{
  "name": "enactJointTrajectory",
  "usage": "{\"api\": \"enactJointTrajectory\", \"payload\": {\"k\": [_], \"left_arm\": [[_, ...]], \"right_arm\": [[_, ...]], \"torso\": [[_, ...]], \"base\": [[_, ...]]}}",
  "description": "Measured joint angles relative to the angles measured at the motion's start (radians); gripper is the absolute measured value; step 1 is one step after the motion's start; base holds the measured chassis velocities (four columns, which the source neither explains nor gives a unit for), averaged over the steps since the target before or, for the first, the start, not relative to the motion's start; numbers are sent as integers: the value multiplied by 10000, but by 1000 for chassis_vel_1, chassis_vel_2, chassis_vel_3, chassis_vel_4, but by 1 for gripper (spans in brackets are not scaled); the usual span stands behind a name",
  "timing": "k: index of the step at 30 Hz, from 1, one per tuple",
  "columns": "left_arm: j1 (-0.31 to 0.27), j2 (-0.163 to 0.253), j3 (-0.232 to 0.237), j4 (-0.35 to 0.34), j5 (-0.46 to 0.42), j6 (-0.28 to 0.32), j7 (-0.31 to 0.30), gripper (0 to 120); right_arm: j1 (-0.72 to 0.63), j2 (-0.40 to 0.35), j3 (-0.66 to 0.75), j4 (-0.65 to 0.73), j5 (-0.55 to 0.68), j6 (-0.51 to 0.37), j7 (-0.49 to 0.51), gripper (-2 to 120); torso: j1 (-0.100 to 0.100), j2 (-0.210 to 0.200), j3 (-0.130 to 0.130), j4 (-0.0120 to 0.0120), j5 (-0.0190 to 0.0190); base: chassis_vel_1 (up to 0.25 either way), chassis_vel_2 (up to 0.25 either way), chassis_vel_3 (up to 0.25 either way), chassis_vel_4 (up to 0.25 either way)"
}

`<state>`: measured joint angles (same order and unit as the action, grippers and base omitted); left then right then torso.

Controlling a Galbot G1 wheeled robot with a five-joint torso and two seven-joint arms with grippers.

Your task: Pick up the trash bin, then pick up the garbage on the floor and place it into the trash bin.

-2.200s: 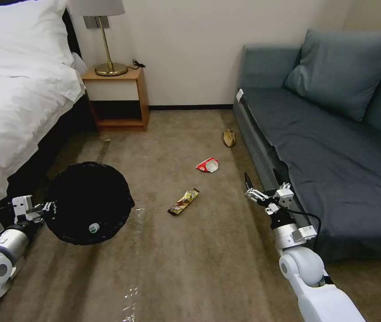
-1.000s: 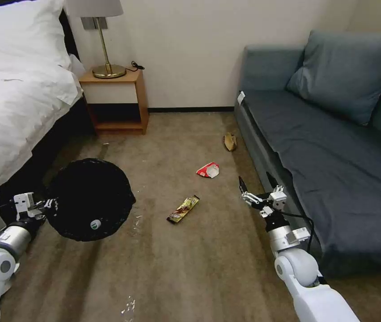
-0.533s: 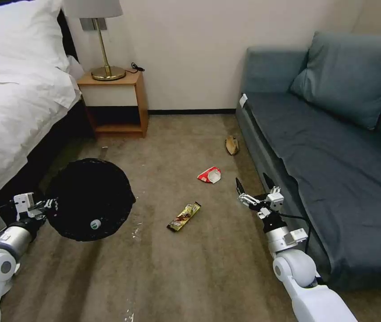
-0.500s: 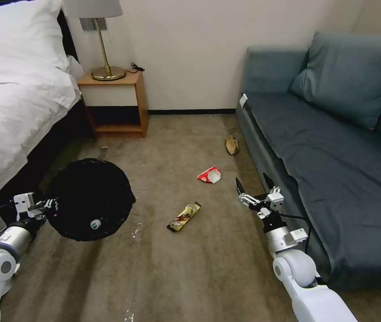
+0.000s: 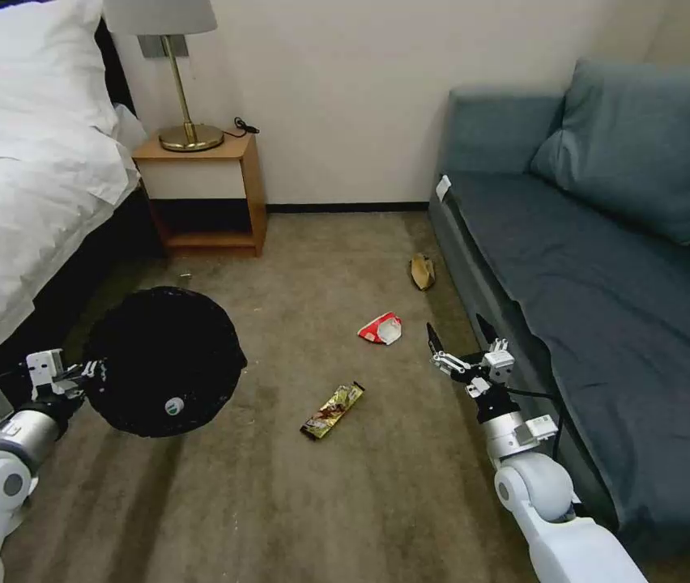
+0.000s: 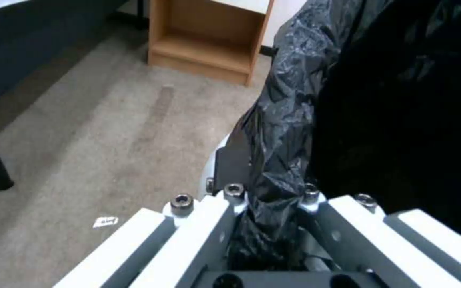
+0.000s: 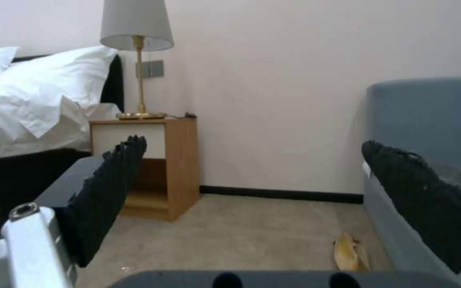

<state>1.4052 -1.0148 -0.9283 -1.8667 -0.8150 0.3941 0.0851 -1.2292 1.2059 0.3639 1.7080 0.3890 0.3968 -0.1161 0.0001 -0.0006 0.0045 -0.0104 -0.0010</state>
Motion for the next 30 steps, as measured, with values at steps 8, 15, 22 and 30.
{"api": "enactJointTrajectory", "payload": {"k": [8,15,22,30], "left_arm": [[21,35,-1,-16,-6,-14,-10,2],[13,45,-2,-17,-15,-17,-27,2],[-44,41,80,-16,-14,-19,-50,2],[-57,50,97,25,-9,-19,-57,2]], "right_arm": [[-26,12,-23,-2,0,61,-47,100],[-27,23,-50,-154,-21,346,-138,100],[-9,6,-68,-323,-63,557,-188,100],[154,71,-198,-591,236,1062,-349,100]], "torso": [[0,0,0,0,-1],[0,0,-1,0,0],[0,0,0,0,-1],[1,0,1,0,0]], "base": [[-93,98,92,-93],[-106,94,103,-95],[-110,121,118,-118],[-102,88,92,-79]]}}
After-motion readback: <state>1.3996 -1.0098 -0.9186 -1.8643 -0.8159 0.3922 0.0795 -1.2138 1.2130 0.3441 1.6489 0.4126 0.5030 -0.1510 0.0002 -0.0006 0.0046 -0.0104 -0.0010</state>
